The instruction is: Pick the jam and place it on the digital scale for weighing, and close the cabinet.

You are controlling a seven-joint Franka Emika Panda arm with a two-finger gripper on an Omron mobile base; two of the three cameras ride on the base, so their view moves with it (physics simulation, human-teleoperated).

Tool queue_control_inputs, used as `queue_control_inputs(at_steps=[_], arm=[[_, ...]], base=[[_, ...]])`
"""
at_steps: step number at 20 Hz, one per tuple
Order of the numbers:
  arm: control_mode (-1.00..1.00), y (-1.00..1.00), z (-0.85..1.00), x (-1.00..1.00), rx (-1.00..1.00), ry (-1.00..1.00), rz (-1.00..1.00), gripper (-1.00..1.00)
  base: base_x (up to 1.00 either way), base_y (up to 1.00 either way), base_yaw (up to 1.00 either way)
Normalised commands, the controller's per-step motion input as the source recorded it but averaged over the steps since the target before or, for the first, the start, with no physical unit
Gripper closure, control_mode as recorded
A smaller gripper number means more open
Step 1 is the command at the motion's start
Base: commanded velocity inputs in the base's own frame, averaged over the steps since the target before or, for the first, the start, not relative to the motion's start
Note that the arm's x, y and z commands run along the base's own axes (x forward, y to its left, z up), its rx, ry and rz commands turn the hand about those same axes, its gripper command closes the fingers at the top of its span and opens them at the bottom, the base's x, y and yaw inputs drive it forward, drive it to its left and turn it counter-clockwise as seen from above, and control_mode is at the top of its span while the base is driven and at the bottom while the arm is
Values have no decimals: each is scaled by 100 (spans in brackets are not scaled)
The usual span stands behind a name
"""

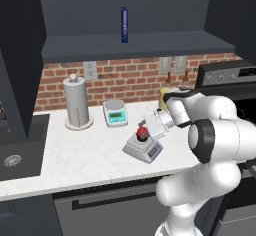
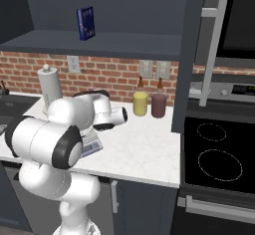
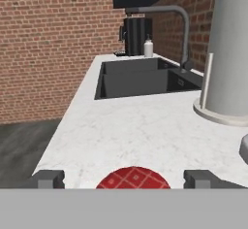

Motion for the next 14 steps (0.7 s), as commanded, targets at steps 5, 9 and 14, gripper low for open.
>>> queue_control_inputs(at_steps=[5, 9, 14], arm=[[-100, 2, 5, 0, 1, -4, 0, -100], [-100, -1, 19, -4, 3, -15, 0, -100], [-100, -1, 35, -37, 15, -25, 0, -100]], base=[[0, 0, 0], [0, 0, 0], [0, 0, 0]])
